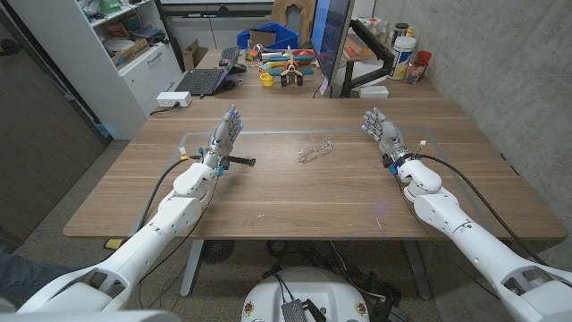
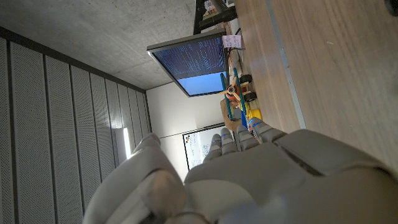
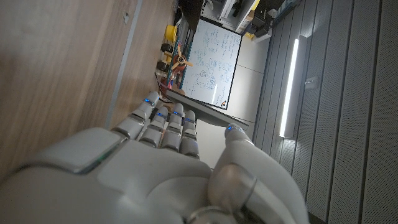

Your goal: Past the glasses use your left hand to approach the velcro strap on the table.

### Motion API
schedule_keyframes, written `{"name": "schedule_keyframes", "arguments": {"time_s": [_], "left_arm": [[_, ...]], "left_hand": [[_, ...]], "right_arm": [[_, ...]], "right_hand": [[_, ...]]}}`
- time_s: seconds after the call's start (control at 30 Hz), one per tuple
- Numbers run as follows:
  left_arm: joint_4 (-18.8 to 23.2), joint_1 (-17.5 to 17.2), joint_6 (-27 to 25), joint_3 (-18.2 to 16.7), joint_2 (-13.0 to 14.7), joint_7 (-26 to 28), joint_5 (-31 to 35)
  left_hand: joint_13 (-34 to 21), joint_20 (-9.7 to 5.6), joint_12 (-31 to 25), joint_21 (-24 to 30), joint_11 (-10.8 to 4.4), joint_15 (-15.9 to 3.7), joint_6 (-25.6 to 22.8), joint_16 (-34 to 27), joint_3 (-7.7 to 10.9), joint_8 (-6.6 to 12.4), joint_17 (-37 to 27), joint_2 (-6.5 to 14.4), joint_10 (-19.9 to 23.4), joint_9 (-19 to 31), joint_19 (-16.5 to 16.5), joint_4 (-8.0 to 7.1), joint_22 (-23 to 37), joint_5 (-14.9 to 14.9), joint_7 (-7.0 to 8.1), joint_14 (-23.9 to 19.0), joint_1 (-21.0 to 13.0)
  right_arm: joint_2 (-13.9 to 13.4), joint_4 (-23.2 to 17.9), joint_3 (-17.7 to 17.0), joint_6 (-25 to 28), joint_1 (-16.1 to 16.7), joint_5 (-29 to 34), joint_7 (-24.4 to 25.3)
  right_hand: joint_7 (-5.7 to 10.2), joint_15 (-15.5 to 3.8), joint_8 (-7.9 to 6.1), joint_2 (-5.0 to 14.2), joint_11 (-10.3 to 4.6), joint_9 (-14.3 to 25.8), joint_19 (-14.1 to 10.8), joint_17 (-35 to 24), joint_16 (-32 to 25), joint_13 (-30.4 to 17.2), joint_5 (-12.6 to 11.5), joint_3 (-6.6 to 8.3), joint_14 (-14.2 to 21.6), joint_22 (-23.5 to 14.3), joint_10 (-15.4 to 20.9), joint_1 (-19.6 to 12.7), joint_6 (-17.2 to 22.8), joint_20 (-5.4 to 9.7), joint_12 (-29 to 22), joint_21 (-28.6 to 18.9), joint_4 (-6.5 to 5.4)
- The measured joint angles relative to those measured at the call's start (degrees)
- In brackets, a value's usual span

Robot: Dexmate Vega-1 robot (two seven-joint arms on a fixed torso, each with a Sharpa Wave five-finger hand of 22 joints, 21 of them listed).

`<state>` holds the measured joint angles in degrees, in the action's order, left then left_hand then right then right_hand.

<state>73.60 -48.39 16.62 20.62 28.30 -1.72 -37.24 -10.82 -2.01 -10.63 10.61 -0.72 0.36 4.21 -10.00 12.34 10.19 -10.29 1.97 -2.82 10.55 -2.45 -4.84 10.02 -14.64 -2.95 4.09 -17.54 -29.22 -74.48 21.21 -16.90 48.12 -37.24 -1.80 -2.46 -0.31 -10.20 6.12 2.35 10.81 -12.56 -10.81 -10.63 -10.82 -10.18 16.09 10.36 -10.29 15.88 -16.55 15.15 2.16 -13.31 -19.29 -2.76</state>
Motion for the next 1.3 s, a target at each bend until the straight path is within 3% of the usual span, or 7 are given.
{"name": "schedule_keyframes", "arguments": {"time_s": [0.57, 1.03, 1.3], "left_arm": [[0.04, -0.46, 2.17, -0.58, -0.27, -1.45, -1.73], [2.7, -1.97, 1.51, -1.27, 1.45, -1.03, -1.43], [4.29, -2.98, 1.5, -1.79, 2.5, -0.4, -0.96]], "left_hand": [[0.01, 0.06, -0.4, 0.0, 0.0, -0.08, -0.01, 0.0, -0.01, 0.22, 0.01, 0.3, 0.0, -0.01, -0.05, 0.01, 0.0, 0.0, 0.01, 0.08, -0.3], [0.01, 0.06, -0.63, 0.21, -0.21, -0.08, -0.44, -0.4, 0.23, 0.63, 0.01, 0.31, 0.23, -0.02, -0.05, 0.25, -0.01, 0.24, 0.43, 0.08, -0.75], [0.01, 0.06, -0.63, 0.2, -0.21, -0.09, -0.53, -0.4, 0.23, 0.84, 0.01, 0.31, 0.23, -0.02, -0.05, 0.25, -0.02, 0.24, 0.52, -0.34, -0.75]], "right_arm": [[0.84, -0.51, -0.18, 0.17, 0.27, 0.19, -0.37], [1.3, -0.51, -0.29, 0.63, 0.12, 0.33, -0.9], [2.18, 1.63, 0.19, 0.45, -1.04, 0.56, -1.72]], "right_hand": [[0.0, 0.0, -0.43, 0.0, 0.31, -0.01, 0.01, 0.01, 0.0, 0.01, 0.01, 0.0, -0.01, 0.01, 0.31, 0.0, 0.0, 0.0, 0.0, 0.0, 0.0], [0.52, -0.32, -0.43, 0.0, 0.41, -0.16, 0.02, 0.02, 0.0, 0.02, 0.02, 0.0, 0.3, 0.01, 0.41, 0.0, 0.51, -0.01, 0.0, 0.0, 0.0], [0.72, 0.0, -0.88, 0.0, 0.12, -0.16, 0.02, 0.02, 0.0, 0.02, 0.02, 0.0, 0.61, 0.01, 0.96, 0.0, 0.71, 0.0, 0.0, 0.23, 0.0]]}}
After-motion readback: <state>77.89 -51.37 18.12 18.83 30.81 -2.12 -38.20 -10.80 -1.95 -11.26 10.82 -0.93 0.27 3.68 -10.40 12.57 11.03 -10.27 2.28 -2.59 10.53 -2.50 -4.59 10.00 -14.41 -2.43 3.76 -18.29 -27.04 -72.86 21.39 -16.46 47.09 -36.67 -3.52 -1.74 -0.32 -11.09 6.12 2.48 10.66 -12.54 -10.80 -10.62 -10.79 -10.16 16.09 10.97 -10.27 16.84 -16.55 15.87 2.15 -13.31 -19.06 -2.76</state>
